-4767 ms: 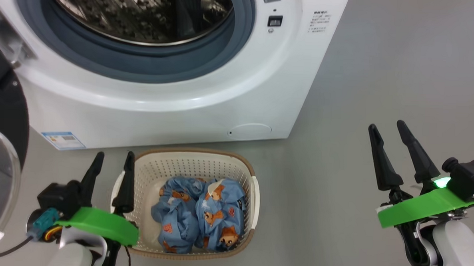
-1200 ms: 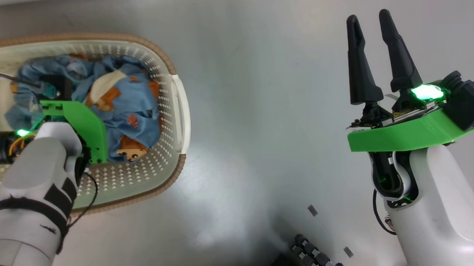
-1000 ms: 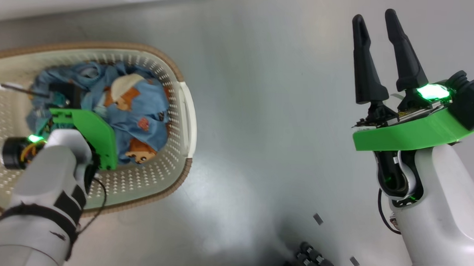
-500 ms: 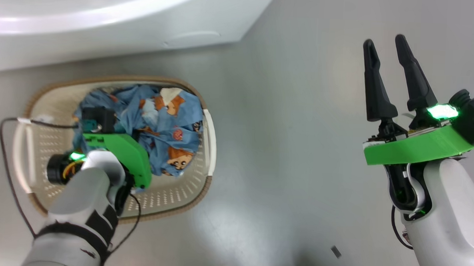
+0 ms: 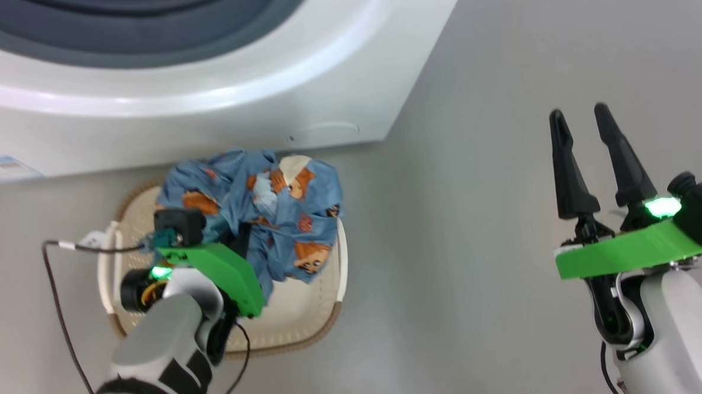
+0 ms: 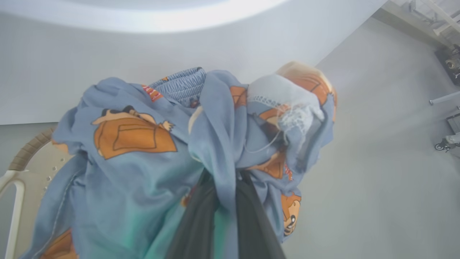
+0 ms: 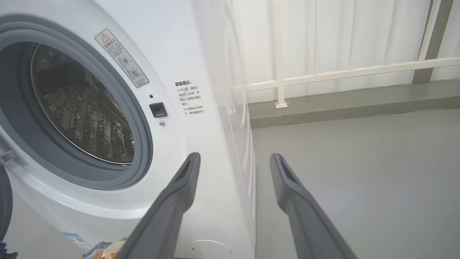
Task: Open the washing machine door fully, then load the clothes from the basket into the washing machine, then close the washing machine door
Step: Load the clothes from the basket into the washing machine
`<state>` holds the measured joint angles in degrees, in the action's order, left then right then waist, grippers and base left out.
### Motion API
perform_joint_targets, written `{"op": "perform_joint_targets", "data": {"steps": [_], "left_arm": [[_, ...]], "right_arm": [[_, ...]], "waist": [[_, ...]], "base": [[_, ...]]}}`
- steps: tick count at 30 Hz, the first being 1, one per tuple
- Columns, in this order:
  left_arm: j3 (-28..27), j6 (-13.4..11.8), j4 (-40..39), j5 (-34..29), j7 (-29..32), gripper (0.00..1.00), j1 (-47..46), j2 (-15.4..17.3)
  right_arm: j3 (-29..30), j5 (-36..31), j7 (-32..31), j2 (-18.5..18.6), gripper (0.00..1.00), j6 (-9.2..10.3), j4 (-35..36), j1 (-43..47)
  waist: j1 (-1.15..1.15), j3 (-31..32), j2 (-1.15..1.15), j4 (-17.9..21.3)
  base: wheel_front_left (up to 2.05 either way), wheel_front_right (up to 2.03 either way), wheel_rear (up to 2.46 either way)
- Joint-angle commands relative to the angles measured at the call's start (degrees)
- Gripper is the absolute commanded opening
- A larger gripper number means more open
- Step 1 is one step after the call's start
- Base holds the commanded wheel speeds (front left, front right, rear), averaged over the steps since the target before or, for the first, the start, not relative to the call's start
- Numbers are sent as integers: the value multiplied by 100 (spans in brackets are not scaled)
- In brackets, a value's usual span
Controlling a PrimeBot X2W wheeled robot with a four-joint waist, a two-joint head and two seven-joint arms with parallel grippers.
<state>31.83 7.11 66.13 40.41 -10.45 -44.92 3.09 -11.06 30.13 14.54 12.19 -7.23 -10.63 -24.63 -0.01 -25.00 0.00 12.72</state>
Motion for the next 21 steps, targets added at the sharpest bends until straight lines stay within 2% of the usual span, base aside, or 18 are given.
{"op": "perform_joint_targets", "data": {"steps": [1, 8, 13, 21], "left_arm": [[-59, 36, -197, 72, -95, 0, 140, 78], [13, 36, -821, 444, -285, 0, 631, 161], [-77, 18, -1409, 526, -421, 0, 1068, 377], [-561, -422, -2688, 123, -452, 0, 1661, 648]], "right_arm": [[-92, 67, 46, 93, 100, -25, 98, 180], [-146, 126, 46, 237, 100, -25, 0, 466], [-118, 175, 46, 398, 100, -25, -30, 685], [-118, 209, 46, 501, 100, -25, -58, 927]], "waist": [[1, 464, 0, -194], [1, 1086, 0, -301], [1, 1567, 0, -359], [1, 1928, 0, -440]], "base": [[0, 0, 0], [0, 0, 0], [0, 0, 0], [0, 0, 0]]}}
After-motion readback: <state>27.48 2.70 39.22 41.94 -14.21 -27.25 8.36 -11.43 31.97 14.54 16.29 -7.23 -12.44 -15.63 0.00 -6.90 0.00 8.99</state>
